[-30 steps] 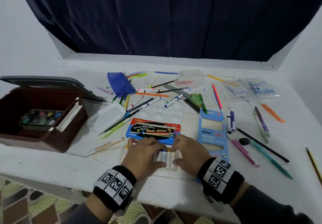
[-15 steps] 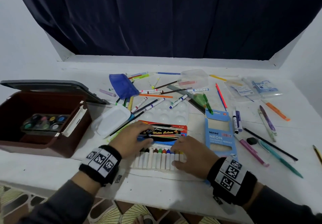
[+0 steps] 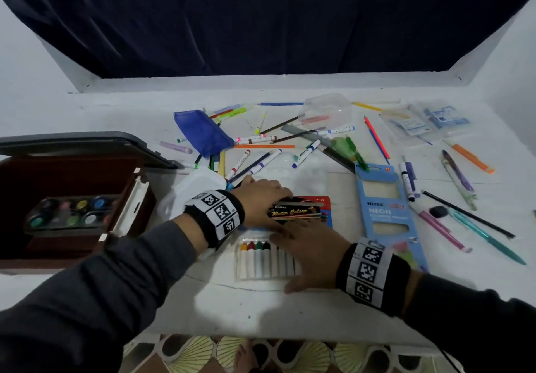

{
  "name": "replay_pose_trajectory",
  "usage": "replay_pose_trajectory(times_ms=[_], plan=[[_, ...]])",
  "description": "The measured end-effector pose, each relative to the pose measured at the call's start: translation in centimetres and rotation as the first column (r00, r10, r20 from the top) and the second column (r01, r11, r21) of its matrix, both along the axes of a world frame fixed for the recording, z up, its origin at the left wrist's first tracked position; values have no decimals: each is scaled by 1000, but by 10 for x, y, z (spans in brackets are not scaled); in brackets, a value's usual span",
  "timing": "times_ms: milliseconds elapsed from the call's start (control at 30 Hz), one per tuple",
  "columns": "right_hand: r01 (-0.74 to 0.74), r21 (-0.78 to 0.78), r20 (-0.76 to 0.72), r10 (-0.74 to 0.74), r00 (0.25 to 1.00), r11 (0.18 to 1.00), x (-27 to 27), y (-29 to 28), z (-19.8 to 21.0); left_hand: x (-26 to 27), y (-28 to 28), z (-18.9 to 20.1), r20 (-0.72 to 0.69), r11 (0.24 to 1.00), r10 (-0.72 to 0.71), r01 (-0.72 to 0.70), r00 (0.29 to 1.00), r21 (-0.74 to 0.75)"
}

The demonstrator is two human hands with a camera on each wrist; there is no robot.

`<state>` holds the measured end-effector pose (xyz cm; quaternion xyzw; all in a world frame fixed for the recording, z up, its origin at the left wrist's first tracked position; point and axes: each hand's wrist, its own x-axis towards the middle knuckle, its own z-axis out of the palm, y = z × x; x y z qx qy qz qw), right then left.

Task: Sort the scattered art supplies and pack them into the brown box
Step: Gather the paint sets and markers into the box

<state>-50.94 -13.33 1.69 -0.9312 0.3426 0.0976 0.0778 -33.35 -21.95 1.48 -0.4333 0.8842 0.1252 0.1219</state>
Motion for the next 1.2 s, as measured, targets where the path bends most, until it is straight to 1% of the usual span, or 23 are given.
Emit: replay_pose_trajectory(times_ms=[67,200,367,567,633,700,800,900,933,967,1000,1100,1200], plan=[[37,-5,-6,-37,999,999,3,-1,-3,-1,-3,1,31,1000,-29,29,999,-6],[140,57,-24,-139,990,989,-2,-2,1,2,-7,5,43,999,-46,46,998,6],[252,183,15,-259,966,950,-28,-4,16,7,-12,4,36,999,-43,42,998,21],[400,220,15,-413,910,889,-65,-10,39,4,-11,-2,69,998,-62,64,996,-24],[447,207,49,-466,884,870,-75,-13,46,2,-11,1,59,998,-48,50,997,-29],[502,211,102,-530,842,839,-84,-17,50,3,-10,6,6,1000,-19,19,1000,-20],[572,223,224,-612,758,790,-93,-24,56,10,-8,20,-135,998,54,-59,989,-36],[628,239,381,-666,641,741,-100,-34,64,29,7,36,-304,980,173,-195,937,-44],[639,241,420,-672,610,731,-101,-38,67,37,15,39,-354,970,206,-237,912,-47],[643,235,446,-669,595,729,-102,-42,69,45,24,41,-396,961,231,-272,889,-51],[640,226,455,-660,597,735,-101,-46,72,52,33,42,-429,952,250,-300,868,-51],[596,218,456,-620,638,773,-94,-53,73,66,57,40,-484,936,281,-348,828,-51],[513,196,440,-542,715,836,-79,-52,70,72,72,34,-541,924,290,-378,790,-57]])
